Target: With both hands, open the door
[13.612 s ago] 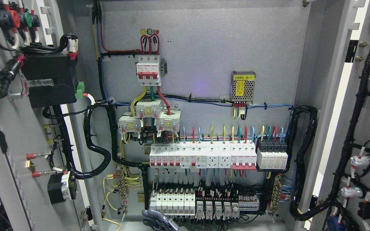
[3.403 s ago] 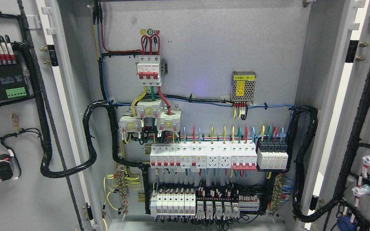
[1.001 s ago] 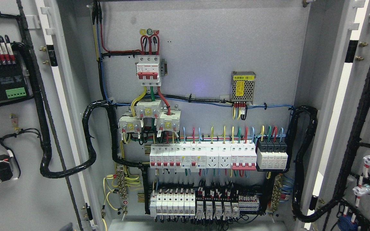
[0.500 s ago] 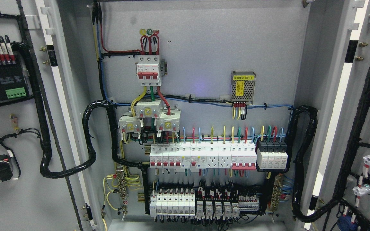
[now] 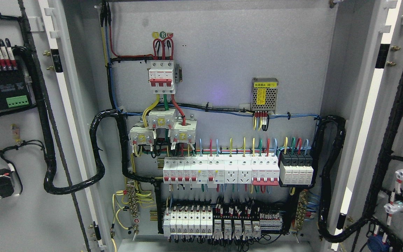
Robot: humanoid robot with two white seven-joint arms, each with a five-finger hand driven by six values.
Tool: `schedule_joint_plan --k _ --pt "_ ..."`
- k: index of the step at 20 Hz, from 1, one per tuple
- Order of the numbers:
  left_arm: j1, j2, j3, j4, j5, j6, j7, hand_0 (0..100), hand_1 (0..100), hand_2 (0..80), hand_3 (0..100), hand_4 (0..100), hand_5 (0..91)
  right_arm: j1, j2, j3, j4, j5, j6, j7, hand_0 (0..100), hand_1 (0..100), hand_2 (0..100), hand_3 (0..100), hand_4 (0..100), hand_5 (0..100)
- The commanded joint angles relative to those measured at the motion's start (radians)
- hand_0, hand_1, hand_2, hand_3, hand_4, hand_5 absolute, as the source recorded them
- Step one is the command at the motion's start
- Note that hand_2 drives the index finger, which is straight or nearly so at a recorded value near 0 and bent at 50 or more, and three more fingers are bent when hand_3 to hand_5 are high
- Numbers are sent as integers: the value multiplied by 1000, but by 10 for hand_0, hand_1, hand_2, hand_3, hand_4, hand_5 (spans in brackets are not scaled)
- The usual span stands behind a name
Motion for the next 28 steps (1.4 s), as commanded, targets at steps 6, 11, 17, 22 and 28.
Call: schedule_joint_plan --k 6,11,17,22,28 --pt "109 31 1 353 -49 85 7 0 0 0 0 0 0 128 52 71 146 4 0 0 383 0 0 0 0 0" --pt "138 46 6 493 -80 87 7 0 0 0 0 0 0 256 52 68 163 4 0 0 383 0 0 0 0 0" --pt "146 49 17 651 -112 87 7 0 0 0 0 0 0 328 52 74 258 5 -46 6 383 0 0 0 0 0" --pt "114 40 29 825 -135 88 9 0 0 0 0 0 0 327 56 100 397 13 -56 34 383 0 0 0 0 0" --pt "-64 -9 43 1219 -190 88 21 0 0 0 0 0 0 180 131 137 701 102 -48 34 383 0 0 0 0 0"
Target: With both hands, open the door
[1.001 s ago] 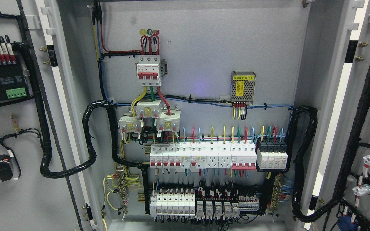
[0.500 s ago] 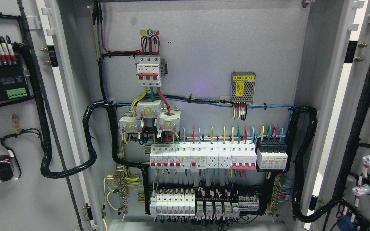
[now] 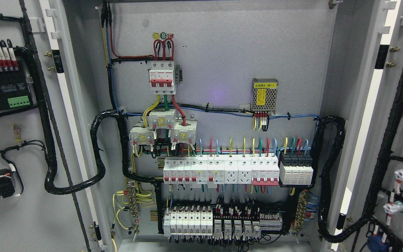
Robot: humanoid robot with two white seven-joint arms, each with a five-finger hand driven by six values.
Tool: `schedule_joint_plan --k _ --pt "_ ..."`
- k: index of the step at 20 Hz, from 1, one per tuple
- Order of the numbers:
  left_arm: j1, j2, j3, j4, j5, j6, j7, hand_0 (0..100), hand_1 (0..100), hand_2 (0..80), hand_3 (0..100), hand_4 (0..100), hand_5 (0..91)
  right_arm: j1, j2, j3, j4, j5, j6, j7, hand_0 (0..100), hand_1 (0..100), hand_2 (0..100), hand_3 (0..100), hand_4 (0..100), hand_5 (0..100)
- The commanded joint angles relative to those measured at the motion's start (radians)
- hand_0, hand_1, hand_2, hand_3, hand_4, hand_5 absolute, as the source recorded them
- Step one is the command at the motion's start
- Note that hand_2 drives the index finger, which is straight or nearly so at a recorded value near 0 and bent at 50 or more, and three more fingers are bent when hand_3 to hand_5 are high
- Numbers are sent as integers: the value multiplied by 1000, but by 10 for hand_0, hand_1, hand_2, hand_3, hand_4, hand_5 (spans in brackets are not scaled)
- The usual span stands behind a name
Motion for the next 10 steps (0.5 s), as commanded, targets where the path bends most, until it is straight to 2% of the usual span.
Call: schedule_joint_plan --k 1,3,10 --pt "-132 -39 19 527 -34 -1 5 0 0 0 0 0 0 -131 87 49 427 73 5 -1 383 0 0 0 0 0" --pt "-170 -48 20 611 -34 12 5 0 0 0 0 0 0 -214 130 52 572 100 5 -1 383 0 0 0 0 0" --pt "-311 -86 91 825 -34 214 3 0 0 0 0 0 0 -510 282 42 1080 218 10 -2 383 0 0 0 0 0"
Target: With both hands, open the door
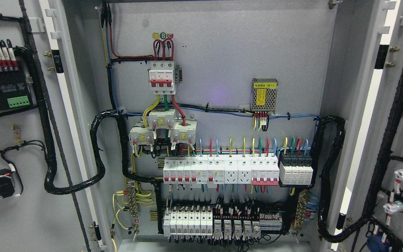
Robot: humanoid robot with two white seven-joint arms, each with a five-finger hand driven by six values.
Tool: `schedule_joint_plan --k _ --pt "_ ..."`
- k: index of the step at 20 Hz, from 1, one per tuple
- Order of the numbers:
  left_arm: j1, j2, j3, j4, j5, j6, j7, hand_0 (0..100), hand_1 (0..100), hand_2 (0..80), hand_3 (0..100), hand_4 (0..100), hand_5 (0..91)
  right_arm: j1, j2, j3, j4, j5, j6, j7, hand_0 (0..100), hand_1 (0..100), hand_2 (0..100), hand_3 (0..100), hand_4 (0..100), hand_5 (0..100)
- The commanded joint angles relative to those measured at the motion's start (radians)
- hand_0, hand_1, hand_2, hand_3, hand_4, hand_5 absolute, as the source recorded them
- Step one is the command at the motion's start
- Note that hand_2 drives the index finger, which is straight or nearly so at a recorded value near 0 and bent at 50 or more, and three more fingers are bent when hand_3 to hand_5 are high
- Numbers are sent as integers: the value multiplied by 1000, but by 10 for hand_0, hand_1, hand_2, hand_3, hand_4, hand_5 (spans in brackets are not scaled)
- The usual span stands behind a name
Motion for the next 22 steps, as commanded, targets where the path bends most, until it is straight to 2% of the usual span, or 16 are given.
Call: schedule_joint_plan --k 1,3,4,8,10,13,15,18,20,22 --pt "-131 -49 73 443 -6 78 -1 0 0 0 0 0 0 -248 187 10 681 86 2 -6 383 0 0 0 0 0" --pt "-163 -59 76 507 -6 88 -1 0 0 0 0 0 0 -292 205 8 758 100 13 -6 383 0 0 0 0 0" --pt "-174 -59 85 535 -6 89 -1 0 0 0 0 0 0 -309 210 8 778 110 43 -7 383 0 0 0 0 0" --pt "-186 -62 88 608 -6 98 1 0 0 0 0 0 0 -359 214 7 790 132 267 -12 383 0 0 0 0 0" --pt "-186 -62 88 628 -4 137 1 0 0 0 0 0 0 -374 214 8 790 134 338 -16 383 0 0 0 0 0" --pt "-186 -62 85 633 -2 140 -1 0 0 0 0 0 0 -380 214 17 790 158 433 -19 383 0 0 0 0 0" --pt "-185 -63 82 636 -1 137 -1 0 0 0 0 0 0 -392 216 11 790 227 479 -33 383 0 0 0 0 0" --pt "-174 -65 78 636 2 129 1 0 0 0 0 0 0 -405 222 7 790 275 523 -93 383 0 0 0 0 0" --pt "-163 -65 78 629 7 126 2 0 0 0 0 0 0 -409 225 10 789 287 543 -107 383 0 0 0 0 0" --pt "-153 -63 78 622 7 120 7 0 0 0 0 0 0 -411 230 10 783 304 594 -122 383 0 0 0 0 0"
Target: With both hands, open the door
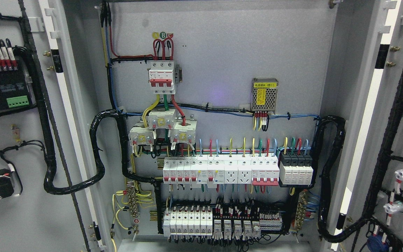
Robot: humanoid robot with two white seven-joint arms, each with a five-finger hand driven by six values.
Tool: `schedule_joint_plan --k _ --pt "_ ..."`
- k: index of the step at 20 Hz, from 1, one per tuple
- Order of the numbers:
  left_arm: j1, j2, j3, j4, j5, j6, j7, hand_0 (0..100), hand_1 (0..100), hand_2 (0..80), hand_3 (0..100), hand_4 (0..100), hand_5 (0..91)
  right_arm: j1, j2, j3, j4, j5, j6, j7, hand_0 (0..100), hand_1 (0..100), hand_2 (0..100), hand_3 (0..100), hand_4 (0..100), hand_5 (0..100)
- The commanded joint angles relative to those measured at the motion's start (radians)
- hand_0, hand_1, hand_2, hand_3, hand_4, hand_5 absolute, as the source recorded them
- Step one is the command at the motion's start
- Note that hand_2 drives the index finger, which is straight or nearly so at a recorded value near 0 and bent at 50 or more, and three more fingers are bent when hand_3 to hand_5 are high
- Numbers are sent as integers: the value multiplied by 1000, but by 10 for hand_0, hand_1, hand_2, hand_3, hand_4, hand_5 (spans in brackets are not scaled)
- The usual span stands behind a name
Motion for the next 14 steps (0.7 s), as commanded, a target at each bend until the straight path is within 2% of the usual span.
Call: schedule_joint_plan --k 1,6,10,14 --pt "26 -13 9 101 4 -24 8 0 0 0 0 0 0 -28 35 1 103 64 72 -34 383 0 0 0 0 0" --pt "27 -13 44 98 6 -60 8 0 0 0 0 0 0 -39 36 6 105 65 101 -89 383 0 0 0 0 0" --pt "27 -13 75 98 6 -83 8 0 0 0 0 0 0 -39 58 11 108 65 121 -111 383 0 0 0 0 0" --pt "26 -13 90 98 8 -84 9 0 0 0 0 0 0 -39 58 9 115 65 143 -122 383 0 0 0 0 0"
